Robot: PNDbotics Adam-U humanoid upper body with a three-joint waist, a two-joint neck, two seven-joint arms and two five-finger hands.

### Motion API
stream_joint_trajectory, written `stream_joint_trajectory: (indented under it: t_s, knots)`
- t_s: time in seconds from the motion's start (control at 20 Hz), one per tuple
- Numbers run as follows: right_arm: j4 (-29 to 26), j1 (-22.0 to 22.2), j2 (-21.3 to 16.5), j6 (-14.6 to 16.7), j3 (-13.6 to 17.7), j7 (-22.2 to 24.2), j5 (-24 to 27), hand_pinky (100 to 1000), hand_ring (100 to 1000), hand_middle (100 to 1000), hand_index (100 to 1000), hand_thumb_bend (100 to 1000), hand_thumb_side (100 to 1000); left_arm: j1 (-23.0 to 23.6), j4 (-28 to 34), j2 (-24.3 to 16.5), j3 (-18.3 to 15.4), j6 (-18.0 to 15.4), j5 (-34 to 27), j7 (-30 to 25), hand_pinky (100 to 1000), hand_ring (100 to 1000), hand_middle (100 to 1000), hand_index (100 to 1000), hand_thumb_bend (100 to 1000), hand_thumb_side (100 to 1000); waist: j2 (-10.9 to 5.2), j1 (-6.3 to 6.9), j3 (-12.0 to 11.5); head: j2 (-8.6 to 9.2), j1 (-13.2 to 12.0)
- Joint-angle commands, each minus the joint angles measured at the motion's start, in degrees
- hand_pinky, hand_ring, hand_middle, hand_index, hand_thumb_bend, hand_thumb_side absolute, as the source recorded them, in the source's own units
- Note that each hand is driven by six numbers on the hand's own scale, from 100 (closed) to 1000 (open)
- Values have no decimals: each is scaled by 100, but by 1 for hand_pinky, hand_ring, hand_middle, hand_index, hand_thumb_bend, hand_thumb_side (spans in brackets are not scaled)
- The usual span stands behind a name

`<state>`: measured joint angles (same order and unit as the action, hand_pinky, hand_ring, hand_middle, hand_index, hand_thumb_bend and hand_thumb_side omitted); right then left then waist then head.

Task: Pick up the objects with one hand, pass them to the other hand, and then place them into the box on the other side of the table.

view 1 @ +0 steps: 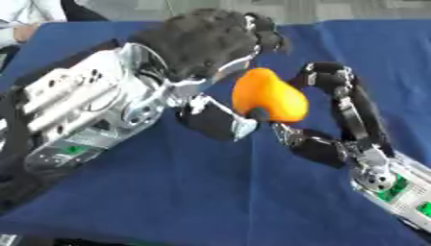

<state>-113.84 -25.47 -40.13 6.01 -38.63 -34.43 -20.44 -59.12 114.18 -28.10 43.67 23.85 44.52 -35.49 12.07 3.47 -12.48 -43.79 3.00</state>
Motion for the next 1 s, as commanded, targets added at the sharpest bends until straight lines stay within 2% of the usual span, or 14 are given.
stream_joint_trajectory:
  t_s: [0.05,0.55,0.8,1.0]
  knots:
    - [-75,-80,-36,57,33,-22,-76,574,506,411,554,162,100,-62,41,-13,-28,-58,83,-187,831,818,808,909,302,360,7,56,8,-33,7]
    - [-75,-82,-1,206,1,-56,-176,575,505,410,553,159,100,-19,41,22,-12,-80,223,-301,828,816,805,895,287,363,34,65,43,-33,-87]
    - [-75,-85,24,265,-13,-93,-242,574,503,408,550,156,100,4,41,36,16,-48,247,-487,823,810,792,807,215,358,59,59,55,-33,-143]
    - [-75,-106,40,278,-16,-123,-269,574,502,408,550,156,100,16,41,44,20,2,287,-626,806,782,732,722,121,335,65,56,62,-33,-145]
